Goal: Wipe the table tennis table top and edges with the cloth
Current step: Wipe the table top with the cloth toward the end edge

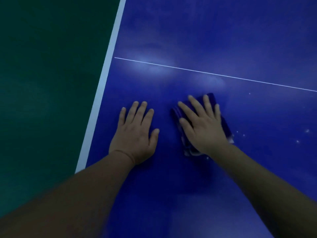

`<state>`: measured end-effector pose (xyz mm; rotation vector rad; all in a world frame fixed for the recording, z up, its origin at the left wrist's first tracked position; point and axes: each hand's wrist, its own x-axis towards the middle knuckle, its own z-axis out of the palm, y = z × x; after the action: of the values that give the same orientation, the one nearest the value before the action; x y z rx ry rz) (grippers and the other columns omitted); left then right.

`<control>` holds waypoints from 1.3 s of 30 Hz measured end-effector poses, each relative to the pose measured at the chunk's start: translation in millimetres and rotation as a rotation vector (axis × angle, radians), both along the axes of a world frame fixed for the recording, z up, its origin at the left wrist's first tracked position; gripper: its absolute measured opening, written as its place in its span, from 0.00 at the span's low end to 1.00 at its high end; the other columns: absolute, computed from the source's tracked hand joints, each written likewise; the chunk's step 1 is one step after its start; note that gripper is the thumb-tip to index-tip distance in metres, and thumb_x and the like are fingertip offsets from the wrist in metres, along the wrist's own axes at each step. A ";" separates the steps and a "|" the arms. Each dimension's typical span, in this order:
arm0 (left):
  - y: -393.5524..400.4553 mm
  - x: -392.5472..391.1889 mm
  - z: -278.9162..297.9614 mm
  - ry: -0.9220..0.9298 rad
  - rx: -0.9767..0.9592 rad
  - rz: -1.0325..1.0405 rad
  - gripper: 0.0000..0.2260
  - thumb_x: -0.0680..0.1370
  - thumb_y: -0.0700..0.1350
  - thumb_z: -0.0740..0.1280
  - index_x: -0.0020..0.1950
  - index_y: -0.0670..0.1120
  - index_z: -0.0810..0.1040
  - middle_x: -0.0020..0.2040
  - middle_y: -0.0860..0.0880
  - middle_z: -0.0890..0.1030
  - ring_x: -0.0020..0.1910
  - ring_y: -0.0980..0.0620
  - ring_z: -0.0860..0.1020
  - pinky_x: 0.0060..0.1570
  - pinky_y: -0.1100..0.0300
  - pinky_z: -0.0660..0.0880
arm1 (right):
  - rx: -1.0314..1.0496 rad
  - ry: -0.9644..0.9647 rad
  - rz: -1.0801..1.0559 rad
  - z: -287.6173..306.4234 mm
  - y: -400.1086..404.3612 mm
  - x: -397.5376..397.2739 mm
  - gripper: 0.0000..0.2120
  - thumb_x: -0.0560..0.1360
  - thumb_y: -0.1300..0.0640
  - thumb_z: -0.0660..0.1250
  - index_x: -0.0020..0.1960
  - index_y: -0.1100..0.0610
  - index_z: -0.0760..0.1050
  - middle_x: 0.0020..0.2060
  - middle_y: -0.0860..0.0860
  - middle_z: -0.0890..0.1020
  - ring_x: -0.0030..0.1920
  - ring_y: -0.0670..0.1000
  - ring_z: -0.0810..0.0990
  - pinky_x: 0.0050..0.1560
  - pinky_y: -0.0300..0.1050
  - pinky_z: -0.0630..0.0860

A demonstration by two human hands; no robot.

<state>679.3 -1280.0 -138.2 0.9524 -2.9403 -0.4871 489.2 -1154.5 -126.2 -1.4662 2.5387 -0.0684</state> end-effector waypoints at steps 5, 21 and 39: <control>0.4 -0.7 -1.9 -0.047 -0.039 -0.036 0.32 0.79 0.63 0.47 0.79 0.48 0.59 0.80 0.43 0.55 0.80 0.44 0.48 0.77 0.39 0.46 | 0.021 0.003 -0.294 -0.4 -6.8 -77.7 0.27 0.81 0.36 0.48 0.80 0.39 0.54 0.81 0.47 0.51 0.80 0.61 0.43 0.75 0.70 0.41; -0.7 1.2 -3.4 0.001 -0.027 -0.014 0.29 0.79 0.60 0.50 0.78 0.50 0.62 0.80 0.44 0.57 0.80 0.45 0.49 0.77 0.40 0.46 | 0.047 -0.023 -0.247 1.5 29.6 -70.5 0.30 0.78 0.34 0.45 0.79 0.38 0.54 0.81 0.46 0.53 0.80 0.60 0.43 0.75 0.69 0.41; -0.7 1.4 -6.3 -0.003 -0.036 -0.011 0.29 0.79 0.59 0.50 0.78 0.49 0.62 0.80 0.44 0.56 0.80 0.45 0.49 0.77 0.41 0.45 | 0.072 -0.043 -0.236 3.0 58.2 -38.6 0.29 0.80 0.34 0.45 0.79 0.37 0.51 0.81 0.45 0.50 0.80 0.60 0.41 0.75 0.69 0.40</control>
<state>680.6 -1280.7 -144.6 0.9350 -2.9474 -0.4321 450.6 -1096.3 -123.2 -1.1221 2.6368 -0.0431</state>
